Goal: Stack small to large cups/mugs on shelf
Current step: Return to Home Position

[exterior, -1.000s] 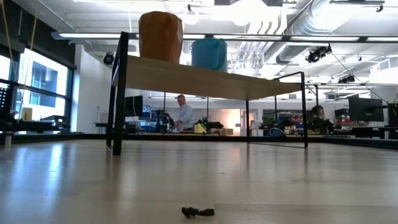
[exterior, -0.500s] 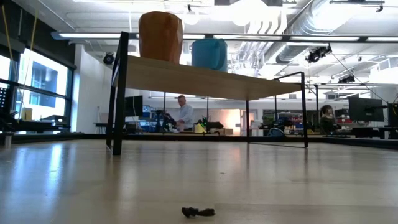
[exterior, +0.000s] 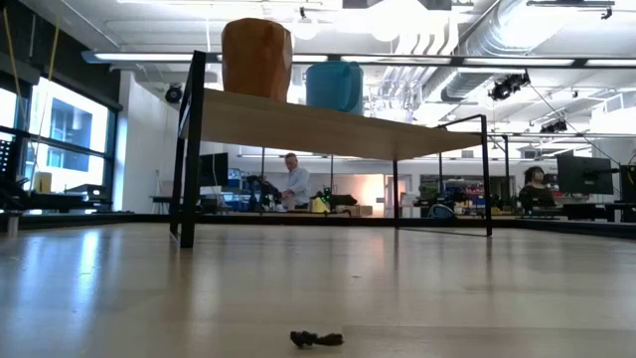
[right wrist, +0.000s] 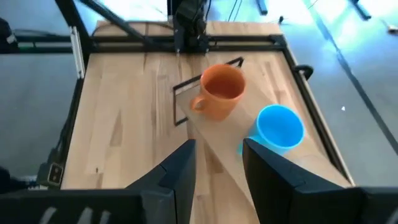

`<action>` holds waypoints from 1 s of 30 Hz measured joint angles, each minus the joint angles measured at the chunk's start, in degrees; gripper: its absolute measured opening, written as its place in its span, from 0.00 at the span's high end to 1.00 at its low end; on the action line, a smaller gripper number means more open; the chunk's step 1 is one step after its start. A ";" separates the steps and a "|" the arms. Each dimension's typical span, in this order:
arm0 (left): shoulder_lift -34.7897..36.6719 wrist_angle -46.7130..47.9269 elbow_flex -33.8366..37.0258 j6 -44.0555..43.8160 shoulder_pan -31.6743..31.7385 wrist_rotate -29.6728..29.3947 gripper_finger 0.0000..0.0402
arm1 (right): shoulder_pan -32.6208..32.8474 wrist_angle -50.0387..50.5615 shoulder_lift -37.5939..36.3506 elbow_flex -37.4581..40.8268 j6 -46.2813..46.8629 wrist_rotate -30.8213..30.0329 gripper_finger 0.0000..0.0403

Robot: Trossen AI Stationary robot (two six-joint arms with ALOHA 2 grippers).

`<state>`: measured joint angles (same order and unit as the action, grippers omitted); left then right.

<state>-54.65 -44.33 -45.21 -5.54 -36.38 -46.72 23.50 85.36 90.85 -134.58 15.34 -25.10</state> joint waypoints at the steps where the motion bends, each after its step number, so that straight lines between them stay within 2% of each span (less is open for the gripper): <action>1: 0.35 -1.72 0.00 3.01 0.00 -0.46 0.69 | -0.18 -0.45 -0.53 0.00 -0.35 -0.12 0.69; 7: 4.14 -4.35 0.00 19.86 0.04 -2.17 0.69 | -0.17 -4.59 -4.58 0.00 -1.60 -5.17 0.69; 13: 7.67 -4.15 0.00 38.31 0.04 -3.96 0.69 | 1.12 -9.07 -8.59 0.17 -7.93 -10.47 0.69; 19: 10.80 -4.20 0.00 47.36 0.04 -4.04 0.69 | 1.27 -12.80 -12.86 3.89 -18.36 -10.59 0.69; 22: 12.19 -6.29 0.00 51.29 0.04 -4.73 0.69 | 1.27 -13.38 -16.05 7.08 -20.42 -10.35 0.69; 26: 13.38 -12.00 0.00 51.80 0.04 -13.11 0.69 | 1.27 -14.10 -21.66 12.93 -20.73 -8.70 0.69; 30: 14.64 -13.20 0.00 48.93 0.04 -23.03 0.69 | 1.27 -20.00 -28.92 21.97 -20.82 -6.39 0.69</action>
<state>-40.01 -57.54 -45.21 43.38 -36.34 -69.75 24.77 65.36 61.93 -112.61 -5.48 -31.49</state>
